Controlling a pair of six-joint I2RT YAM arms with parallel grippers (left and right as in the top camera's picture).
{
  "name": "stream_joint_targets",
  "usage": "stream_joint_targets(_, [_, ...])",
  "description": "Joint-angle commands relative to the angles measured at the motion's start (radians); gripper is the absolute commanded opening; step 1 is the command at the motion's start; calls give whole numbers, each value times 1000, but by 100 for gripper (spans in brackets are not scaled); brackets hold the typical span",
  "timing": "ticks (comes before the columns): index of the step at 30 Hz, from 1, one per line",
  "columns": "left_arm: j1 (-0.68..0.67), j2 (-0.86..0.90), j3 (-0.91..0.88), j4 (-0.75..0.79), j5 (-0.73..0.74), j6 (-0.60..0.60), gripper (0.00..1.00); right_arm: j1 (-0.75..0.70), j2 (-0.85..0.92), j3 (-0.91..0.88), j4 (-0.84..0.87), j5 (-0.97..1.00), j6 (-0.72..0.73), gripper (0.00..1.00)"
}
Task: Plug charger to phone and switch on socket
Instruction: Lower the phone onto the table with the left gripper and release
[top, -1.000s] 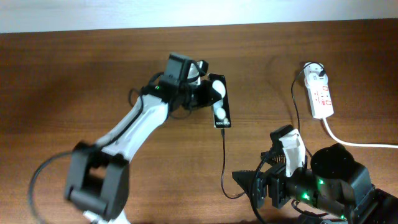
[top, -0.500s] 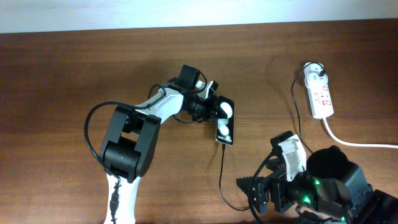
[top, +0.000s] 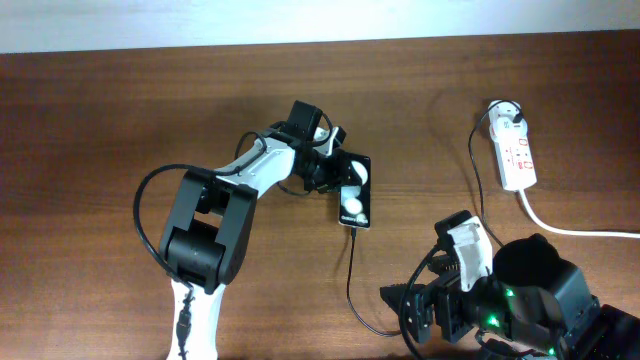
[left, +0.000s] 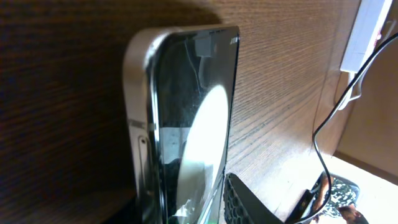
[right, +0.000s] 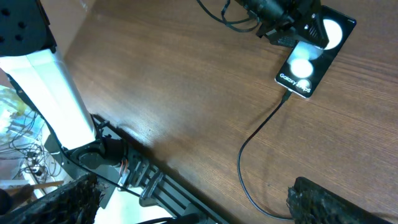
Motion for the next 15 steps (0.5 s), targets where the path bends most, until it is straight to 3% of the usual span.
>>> stream_joint_targets(1, [5, 14, -11, -10, -71, 2, 39, -5, 2, 8, 0, 9, -6, 99])
stream_joint_targets(4, [5, 14, -11, -16, -71, 2, 52, -5, 2, 8, 0, 9, -6, 99])
stream_joint_targets(6, [5, 14, -11, -19, -72, 2, 69, -5, 2, 8, 0, 9, -6, 99])
stream_joint_targets(8, [5, 14, -11, -32, -107, 2, 94, -5, 2, 8, 0, 9, -6, 99])
stream_joint_targets(9, [5, 14, -11, -48, -129, 2, 99, -5, 2, 8, 0, 9, -6, 99])
stream_joint_targets(15, [6, 14, -11, -113, -229, 2, 99, -5, 2, 8, 0, 9, -6, 99])
